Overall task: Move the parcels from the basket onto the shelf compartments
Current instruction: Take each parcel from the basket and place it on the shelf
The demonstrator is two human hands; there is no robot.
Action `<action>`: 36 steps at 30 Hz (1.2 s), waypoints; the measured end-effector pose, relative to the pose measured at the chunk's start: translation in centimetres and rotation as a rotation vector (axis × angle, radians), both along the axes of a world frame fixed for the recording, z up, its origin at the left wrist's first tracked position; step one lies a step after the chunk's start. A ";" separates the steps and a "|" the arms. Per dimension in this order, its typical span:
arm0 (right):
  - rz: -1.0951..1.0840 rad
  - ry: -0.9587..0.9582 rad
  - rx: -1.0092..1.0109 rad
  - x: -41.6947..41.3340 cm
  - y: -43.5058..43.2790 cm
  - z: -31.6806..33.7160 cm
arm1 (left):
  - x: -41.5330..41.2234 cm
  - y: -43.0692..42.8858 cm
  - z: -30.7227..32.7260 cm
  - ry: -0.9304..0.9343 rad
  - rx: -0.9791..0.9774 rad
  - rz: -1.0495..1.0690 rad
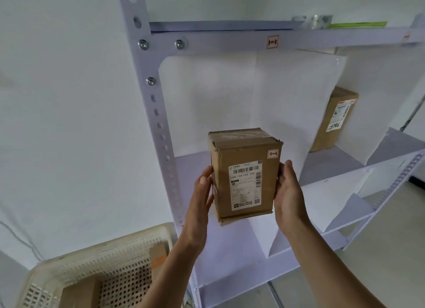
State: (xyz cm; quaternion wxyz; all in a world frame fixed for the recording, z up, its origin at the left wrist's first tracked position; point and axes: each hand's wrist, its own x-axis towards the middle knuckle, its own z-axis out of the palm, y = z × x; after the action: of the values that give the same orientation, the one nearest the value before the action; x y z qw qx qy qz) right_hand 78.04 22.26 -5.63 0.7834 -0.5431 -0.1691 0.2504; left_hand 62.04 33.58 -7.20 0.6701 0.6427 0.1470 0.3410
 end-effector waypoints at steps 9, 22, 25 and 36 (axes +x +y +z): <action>0.027 0.010 0.007 5.0 2.3 -0.5 | 4.9 2.3 -0.6 -0.038 -0.075 0.037; 0.195 0.051 -0.028 11.9 2.5 -3.6 | 11.6 -0.8 -1.1 0.052 -0.085 0.182; 0.234 0.041 -0.036 13.0 2.9 -3.6 | 12.8 -1.3 -0.9 0.088 -0.035 0.203; 0.189 0.061 -0.007 17.3 7.5 -3.6 | 17.8 1.9 -0.7 0.173 0.038 0.211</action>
State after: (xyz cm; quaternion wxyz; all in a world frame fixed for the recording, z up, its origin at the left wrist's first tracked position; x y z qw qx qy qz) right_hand 95.34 29.79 -9.20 0.7592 -0.5197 -0.1947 0.3400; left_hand 79.84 35.45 -7.93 0.6031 0.6634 0.2645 0.3554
